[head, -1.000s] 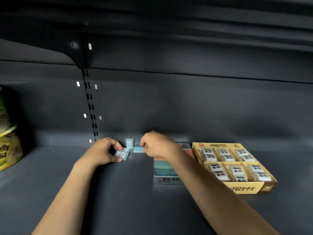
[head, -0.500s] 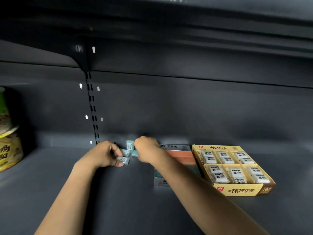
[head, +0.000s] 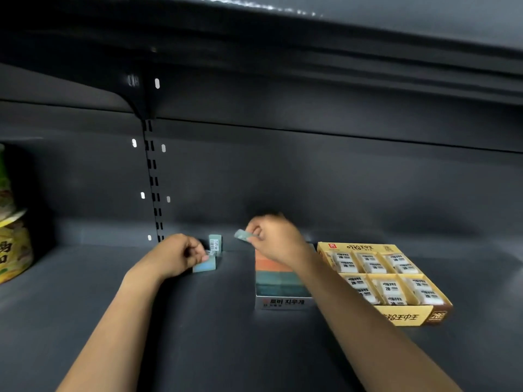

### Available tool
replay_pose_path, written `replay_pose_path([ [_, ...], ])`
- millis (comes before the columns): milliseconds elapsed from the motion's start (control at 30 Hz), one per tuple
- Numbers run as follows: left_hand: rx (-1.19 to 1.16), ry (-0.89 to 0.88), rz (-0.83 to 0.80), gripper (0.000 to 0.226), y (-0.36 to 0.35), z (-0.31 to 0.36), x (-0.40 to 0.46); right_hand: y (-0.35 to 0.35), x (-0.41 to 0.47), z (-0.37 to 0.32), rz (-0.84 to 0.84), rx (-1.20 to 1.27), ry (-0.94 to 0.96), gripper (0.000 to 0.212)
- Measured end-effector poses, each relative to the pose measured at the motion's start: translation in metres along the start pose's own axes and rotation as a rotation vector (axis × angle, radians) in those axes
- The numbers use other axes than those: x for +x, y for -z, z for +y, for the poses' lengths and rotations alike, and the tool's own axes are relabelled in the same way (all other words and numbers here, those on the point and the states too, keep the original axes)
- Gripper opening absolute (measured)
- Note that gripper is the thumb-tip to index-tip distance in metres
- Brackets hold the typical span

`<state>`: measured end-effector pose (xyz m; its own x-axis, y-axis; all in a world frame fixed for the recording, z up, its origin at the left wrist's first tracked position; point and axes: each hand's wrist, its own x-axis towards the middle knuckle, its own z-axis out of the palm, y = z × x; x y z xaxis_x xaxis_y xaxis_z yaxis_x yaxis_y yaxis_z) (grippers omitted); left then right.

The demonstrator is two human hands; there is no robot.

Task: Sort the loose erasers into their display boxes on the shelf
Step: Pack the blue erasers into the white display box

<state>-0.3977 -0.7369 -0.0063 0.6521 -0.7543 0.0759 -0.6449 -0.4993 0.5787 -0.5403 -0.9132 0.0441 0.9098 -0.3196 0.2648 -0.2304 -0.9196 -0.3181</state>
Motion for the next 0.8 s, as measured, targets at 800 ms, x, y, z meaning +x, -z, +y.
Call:
replay_pose_path([
  [800,-0.278,-0.317,-0.104,0.011,-0.057,0.086,-0.015,0.026,-0.1,0.063,0.079,-0.266,-0.098,0.012],
])
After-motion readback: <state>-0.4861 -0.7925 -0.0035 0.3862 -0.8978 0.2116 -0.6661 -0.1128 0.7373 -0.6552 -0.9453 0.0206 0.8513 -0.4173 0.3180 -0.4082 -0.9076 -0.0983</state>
